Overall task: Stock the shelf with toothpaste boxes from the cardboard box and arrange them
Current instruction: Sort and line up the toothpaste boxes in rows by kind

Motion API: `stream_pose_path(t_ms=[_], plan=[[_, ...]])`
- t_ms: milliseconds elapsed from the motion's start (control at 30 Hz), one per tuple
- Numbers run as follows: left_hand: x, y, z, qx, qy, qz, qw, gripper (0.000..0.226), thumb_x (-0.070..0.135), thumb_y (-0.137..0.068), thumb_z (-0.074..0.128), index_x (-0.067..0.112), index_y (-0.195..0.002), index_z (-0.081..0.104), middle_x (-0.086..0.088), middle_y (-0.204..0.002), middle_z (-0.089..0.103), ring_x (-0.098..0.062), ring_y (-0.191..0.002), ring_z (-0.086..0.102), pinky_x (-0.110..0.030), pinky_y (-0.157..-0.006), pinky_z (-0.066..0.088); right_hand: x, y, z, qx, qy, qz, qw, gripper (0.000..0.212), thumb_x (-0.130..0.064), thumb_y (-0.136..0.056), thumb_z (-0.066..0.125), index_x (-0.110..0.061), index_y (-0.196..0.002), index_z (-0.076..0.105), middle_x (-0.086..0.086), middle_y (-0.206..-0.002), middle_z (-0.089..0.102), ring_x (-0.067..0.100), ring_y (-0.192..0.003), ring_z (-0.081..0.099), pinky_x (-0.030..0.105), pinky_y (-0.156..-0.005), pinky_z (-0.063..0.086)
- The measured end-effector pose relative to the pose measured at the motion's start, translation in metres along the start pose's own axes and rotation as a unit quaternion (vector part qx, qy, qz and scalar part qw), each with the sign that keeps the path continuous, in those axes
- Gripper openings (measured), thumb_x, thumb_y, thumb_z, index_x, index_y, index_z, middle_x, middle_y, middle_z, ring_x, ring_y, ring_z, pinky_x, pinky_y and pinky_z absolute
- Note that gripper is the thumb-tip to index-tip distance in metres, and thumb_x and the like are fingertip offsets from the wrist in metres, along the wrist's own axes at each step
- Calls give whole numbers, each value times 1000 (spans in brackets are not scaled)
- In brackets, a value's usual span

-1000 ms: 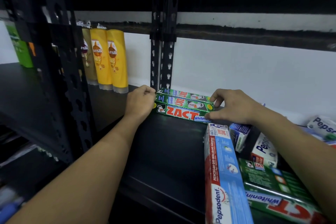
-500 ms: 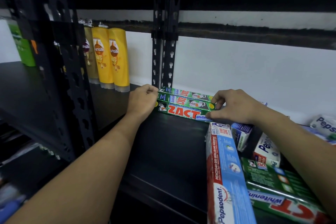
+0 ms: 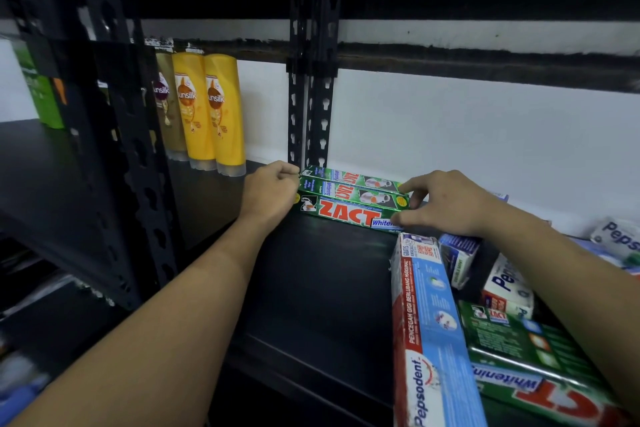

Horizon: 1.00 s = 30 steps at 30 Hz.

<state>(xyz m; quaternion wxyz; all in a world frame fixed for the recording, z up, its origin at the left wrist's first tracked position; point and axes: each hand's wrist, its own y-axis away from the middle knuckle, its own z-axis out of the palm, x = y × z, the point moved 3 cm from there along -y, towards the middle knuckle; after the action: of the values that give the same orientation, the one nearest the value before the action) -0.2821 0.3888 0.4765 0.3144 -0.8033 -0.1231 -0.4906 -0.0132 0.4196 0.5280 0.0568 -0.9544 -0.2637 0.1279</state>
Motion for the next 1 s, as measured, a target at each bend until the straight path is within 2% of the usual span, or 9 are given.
stream_pose_path(t_ms=[433, 667, 867, 1000], plan=[[0, 1, 0, 0, 3, -9, 1000, 22, 18, -86, 57, 21, -101, 73, 7, -89, 72, -11, -88, 67, -35, -88, 55, 1, -1, -2, 15, 6, -6, 1000, 64, -54, -78, 73, -20, -131, 62, -6, -106, 71, 9, -91, 62, 24, -79, 46], [0, 1, 1, -11, 11, -18, 1000, 26, 22, -81, 54, 23, -98, 74, 7, -95, 72, -14, -94, 66, -38, -91, 55, 3, -3, -1, 20, 13, -10, 1000, 62, -55, -77, 72, -21, -128, 64, -7, -104, 72, 8, -90, 62, 22, -75, 43], [3, 3, 1, -4, 2, -21, 1000, 25, 17, -84, 54, 23, -96, 74, 6, -97, 72, -15, -96, 65, -35, -94, 53, 6, -4, 0, 27, 3, -4, 1000, 61, -56, -75, 74, -22, -125, 67, -8, -99, 73, 10, -92, 63, 27, -82, 48], [5, 4, 1, -4, -8, -11, 1000, 24, 16, -85, 52, 26, -93, 72, 6, -98, 71, -16, -97, 64, -36, -92, 53, 9, -6, 1, 21, 6, -4, 1000, 62, -58, -74, 74, -23, -125, 67, -9, -98, 72, 10, -92, 62, 26, -80, 47]])
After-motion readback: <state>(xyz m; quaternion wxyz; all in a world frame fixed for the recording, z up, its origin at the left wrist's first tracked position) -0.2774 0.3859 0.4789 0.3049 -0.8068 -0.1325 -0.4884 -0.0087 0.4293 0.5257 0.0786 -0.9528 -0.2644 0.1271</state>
